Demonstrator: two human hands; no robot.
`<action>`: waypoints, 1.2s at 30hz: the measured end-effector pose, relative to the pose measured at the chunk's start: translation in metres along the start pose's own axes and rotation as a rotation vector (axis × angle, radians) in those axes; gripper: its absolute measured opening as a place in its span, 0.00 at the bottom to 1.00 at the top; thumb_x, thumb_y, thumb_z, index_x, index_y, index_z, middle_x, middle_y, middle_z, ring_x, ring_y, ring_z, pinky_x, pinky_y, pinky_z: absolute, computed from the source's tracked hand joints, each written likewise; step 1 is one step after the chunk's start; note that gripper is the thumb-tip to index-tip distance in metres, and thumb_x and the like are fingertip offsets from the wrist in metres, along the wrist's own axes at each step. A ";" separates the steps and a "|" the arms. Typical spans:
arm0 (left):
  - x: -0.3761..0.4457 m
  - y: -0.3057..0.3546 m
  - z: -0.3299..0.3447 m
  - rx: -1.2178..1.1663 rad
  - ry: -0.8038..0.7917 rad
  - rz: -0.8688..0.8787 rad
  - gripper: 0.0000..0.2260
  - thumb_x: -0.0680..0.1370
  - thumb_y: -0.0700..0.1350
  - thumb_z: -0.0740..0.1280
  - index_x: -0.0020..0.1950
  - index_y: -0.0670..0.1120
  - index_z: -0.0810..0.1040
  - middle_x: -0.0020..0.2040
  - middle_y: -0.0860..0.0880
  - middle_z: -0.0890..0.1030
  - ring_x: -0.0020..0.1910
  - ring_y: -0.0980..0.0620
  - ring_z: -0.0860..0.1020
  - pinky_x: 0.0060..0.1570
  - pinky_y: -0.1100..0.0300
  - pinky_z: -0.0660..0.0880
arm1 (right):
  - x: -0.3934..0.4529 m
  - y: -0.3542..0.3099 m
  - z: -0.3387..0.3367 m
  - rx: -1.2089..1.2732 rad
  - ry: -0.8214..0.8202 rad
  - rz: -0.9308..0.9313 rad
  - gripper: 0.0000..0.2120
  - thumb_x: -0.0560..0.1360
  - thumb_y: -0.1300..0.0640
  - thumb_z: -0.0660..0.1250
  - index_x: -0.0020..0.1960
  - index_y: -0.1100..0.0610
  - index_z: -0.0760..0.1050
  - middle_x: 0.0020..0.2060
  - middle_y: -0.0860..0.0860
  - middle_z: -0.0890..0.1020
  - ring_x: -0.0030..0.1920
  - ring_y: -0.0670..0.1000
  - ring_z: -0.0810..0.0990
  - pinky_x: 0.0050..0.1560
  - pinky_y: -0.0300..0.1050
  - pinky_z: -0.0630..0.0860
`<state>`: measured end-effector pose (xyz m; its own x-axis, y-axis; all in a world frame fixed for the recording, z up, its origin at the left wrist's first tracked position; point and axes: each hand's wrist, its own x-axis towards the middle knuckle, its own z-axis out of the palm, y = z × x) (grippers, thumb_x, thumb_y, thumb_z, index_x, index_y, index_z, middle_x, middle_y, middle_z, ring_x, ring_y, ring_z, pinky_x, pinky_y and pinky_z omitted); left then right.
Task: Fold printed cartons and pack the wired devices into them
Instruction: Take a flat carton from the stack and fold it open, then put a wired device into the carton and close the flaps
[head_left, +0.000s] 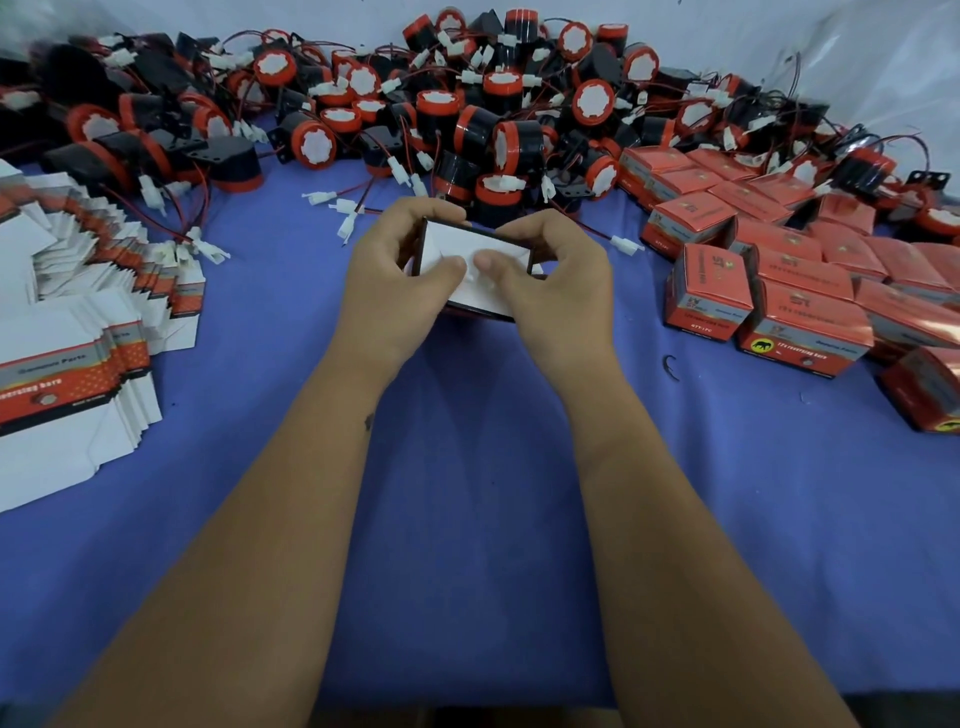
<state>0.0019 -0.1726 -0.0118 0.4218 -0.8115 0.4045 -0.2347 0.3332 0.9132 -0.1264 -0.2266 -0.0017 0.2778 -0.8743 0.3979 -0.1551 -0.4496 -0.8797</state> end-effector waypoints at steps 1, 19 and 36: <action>0.000 0.001 0.000 -0.001 0.013 0.002 0.13 0.72 0.36 0.66 0.53 0.51 0.78 0.50 0.55 0.82 0.50 0.56 0.80 0.46 0.64 0.77 | 0.000 0.000 0.001 -0.027 0.014 -0.030 0.09 0.73 0.60 0.72 0.44 0.46 0.77 0.43 0.43 0.82 0.52 0.51 0.78 0.51 0.52 0.78; 0.003 -0.011 -0.004 0.105 -0.073 -0.269 0.27 0.79 0.56 0.68 0.76 0.56 0.64 0.60 0.64 0.75 0.55 0.71 0.75 0.53 0.70 0.72 | 0.003 0.004 -0.006 0.368 -0.141 0.129 0.20 0.71 0.75 0.62 0.57 0.57 0.72 0.56 0.53 0.75 0.59 0.55 0.76 0.52 0.51 0.80; 0.011 -0.022 -0.016 -0.044 0.521 -0.244 0.21 0.74 0.50 0.75 0.60 0.51 0.68 0.55 0.56 0.78 0.54 0.59 0.79 0.44 0.69 0.76 | 0.007 0.033 0.002 -0.831 -0.225 0.069 0.22 0.81 0.44 0.59 0.71 0.52 0.67 0.67 0.51 0.70 0.68 0.55 0.65 0.66 0.51 0.60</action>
<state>0.0261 -0.1810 -0.0271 0.8373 -0.5278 0.1430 -0.0445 0.1949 0.9798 -0.1279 -0.2474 -0.0278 0.4095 -0.8872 0.2127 -0.7973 -0.4614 -0.3892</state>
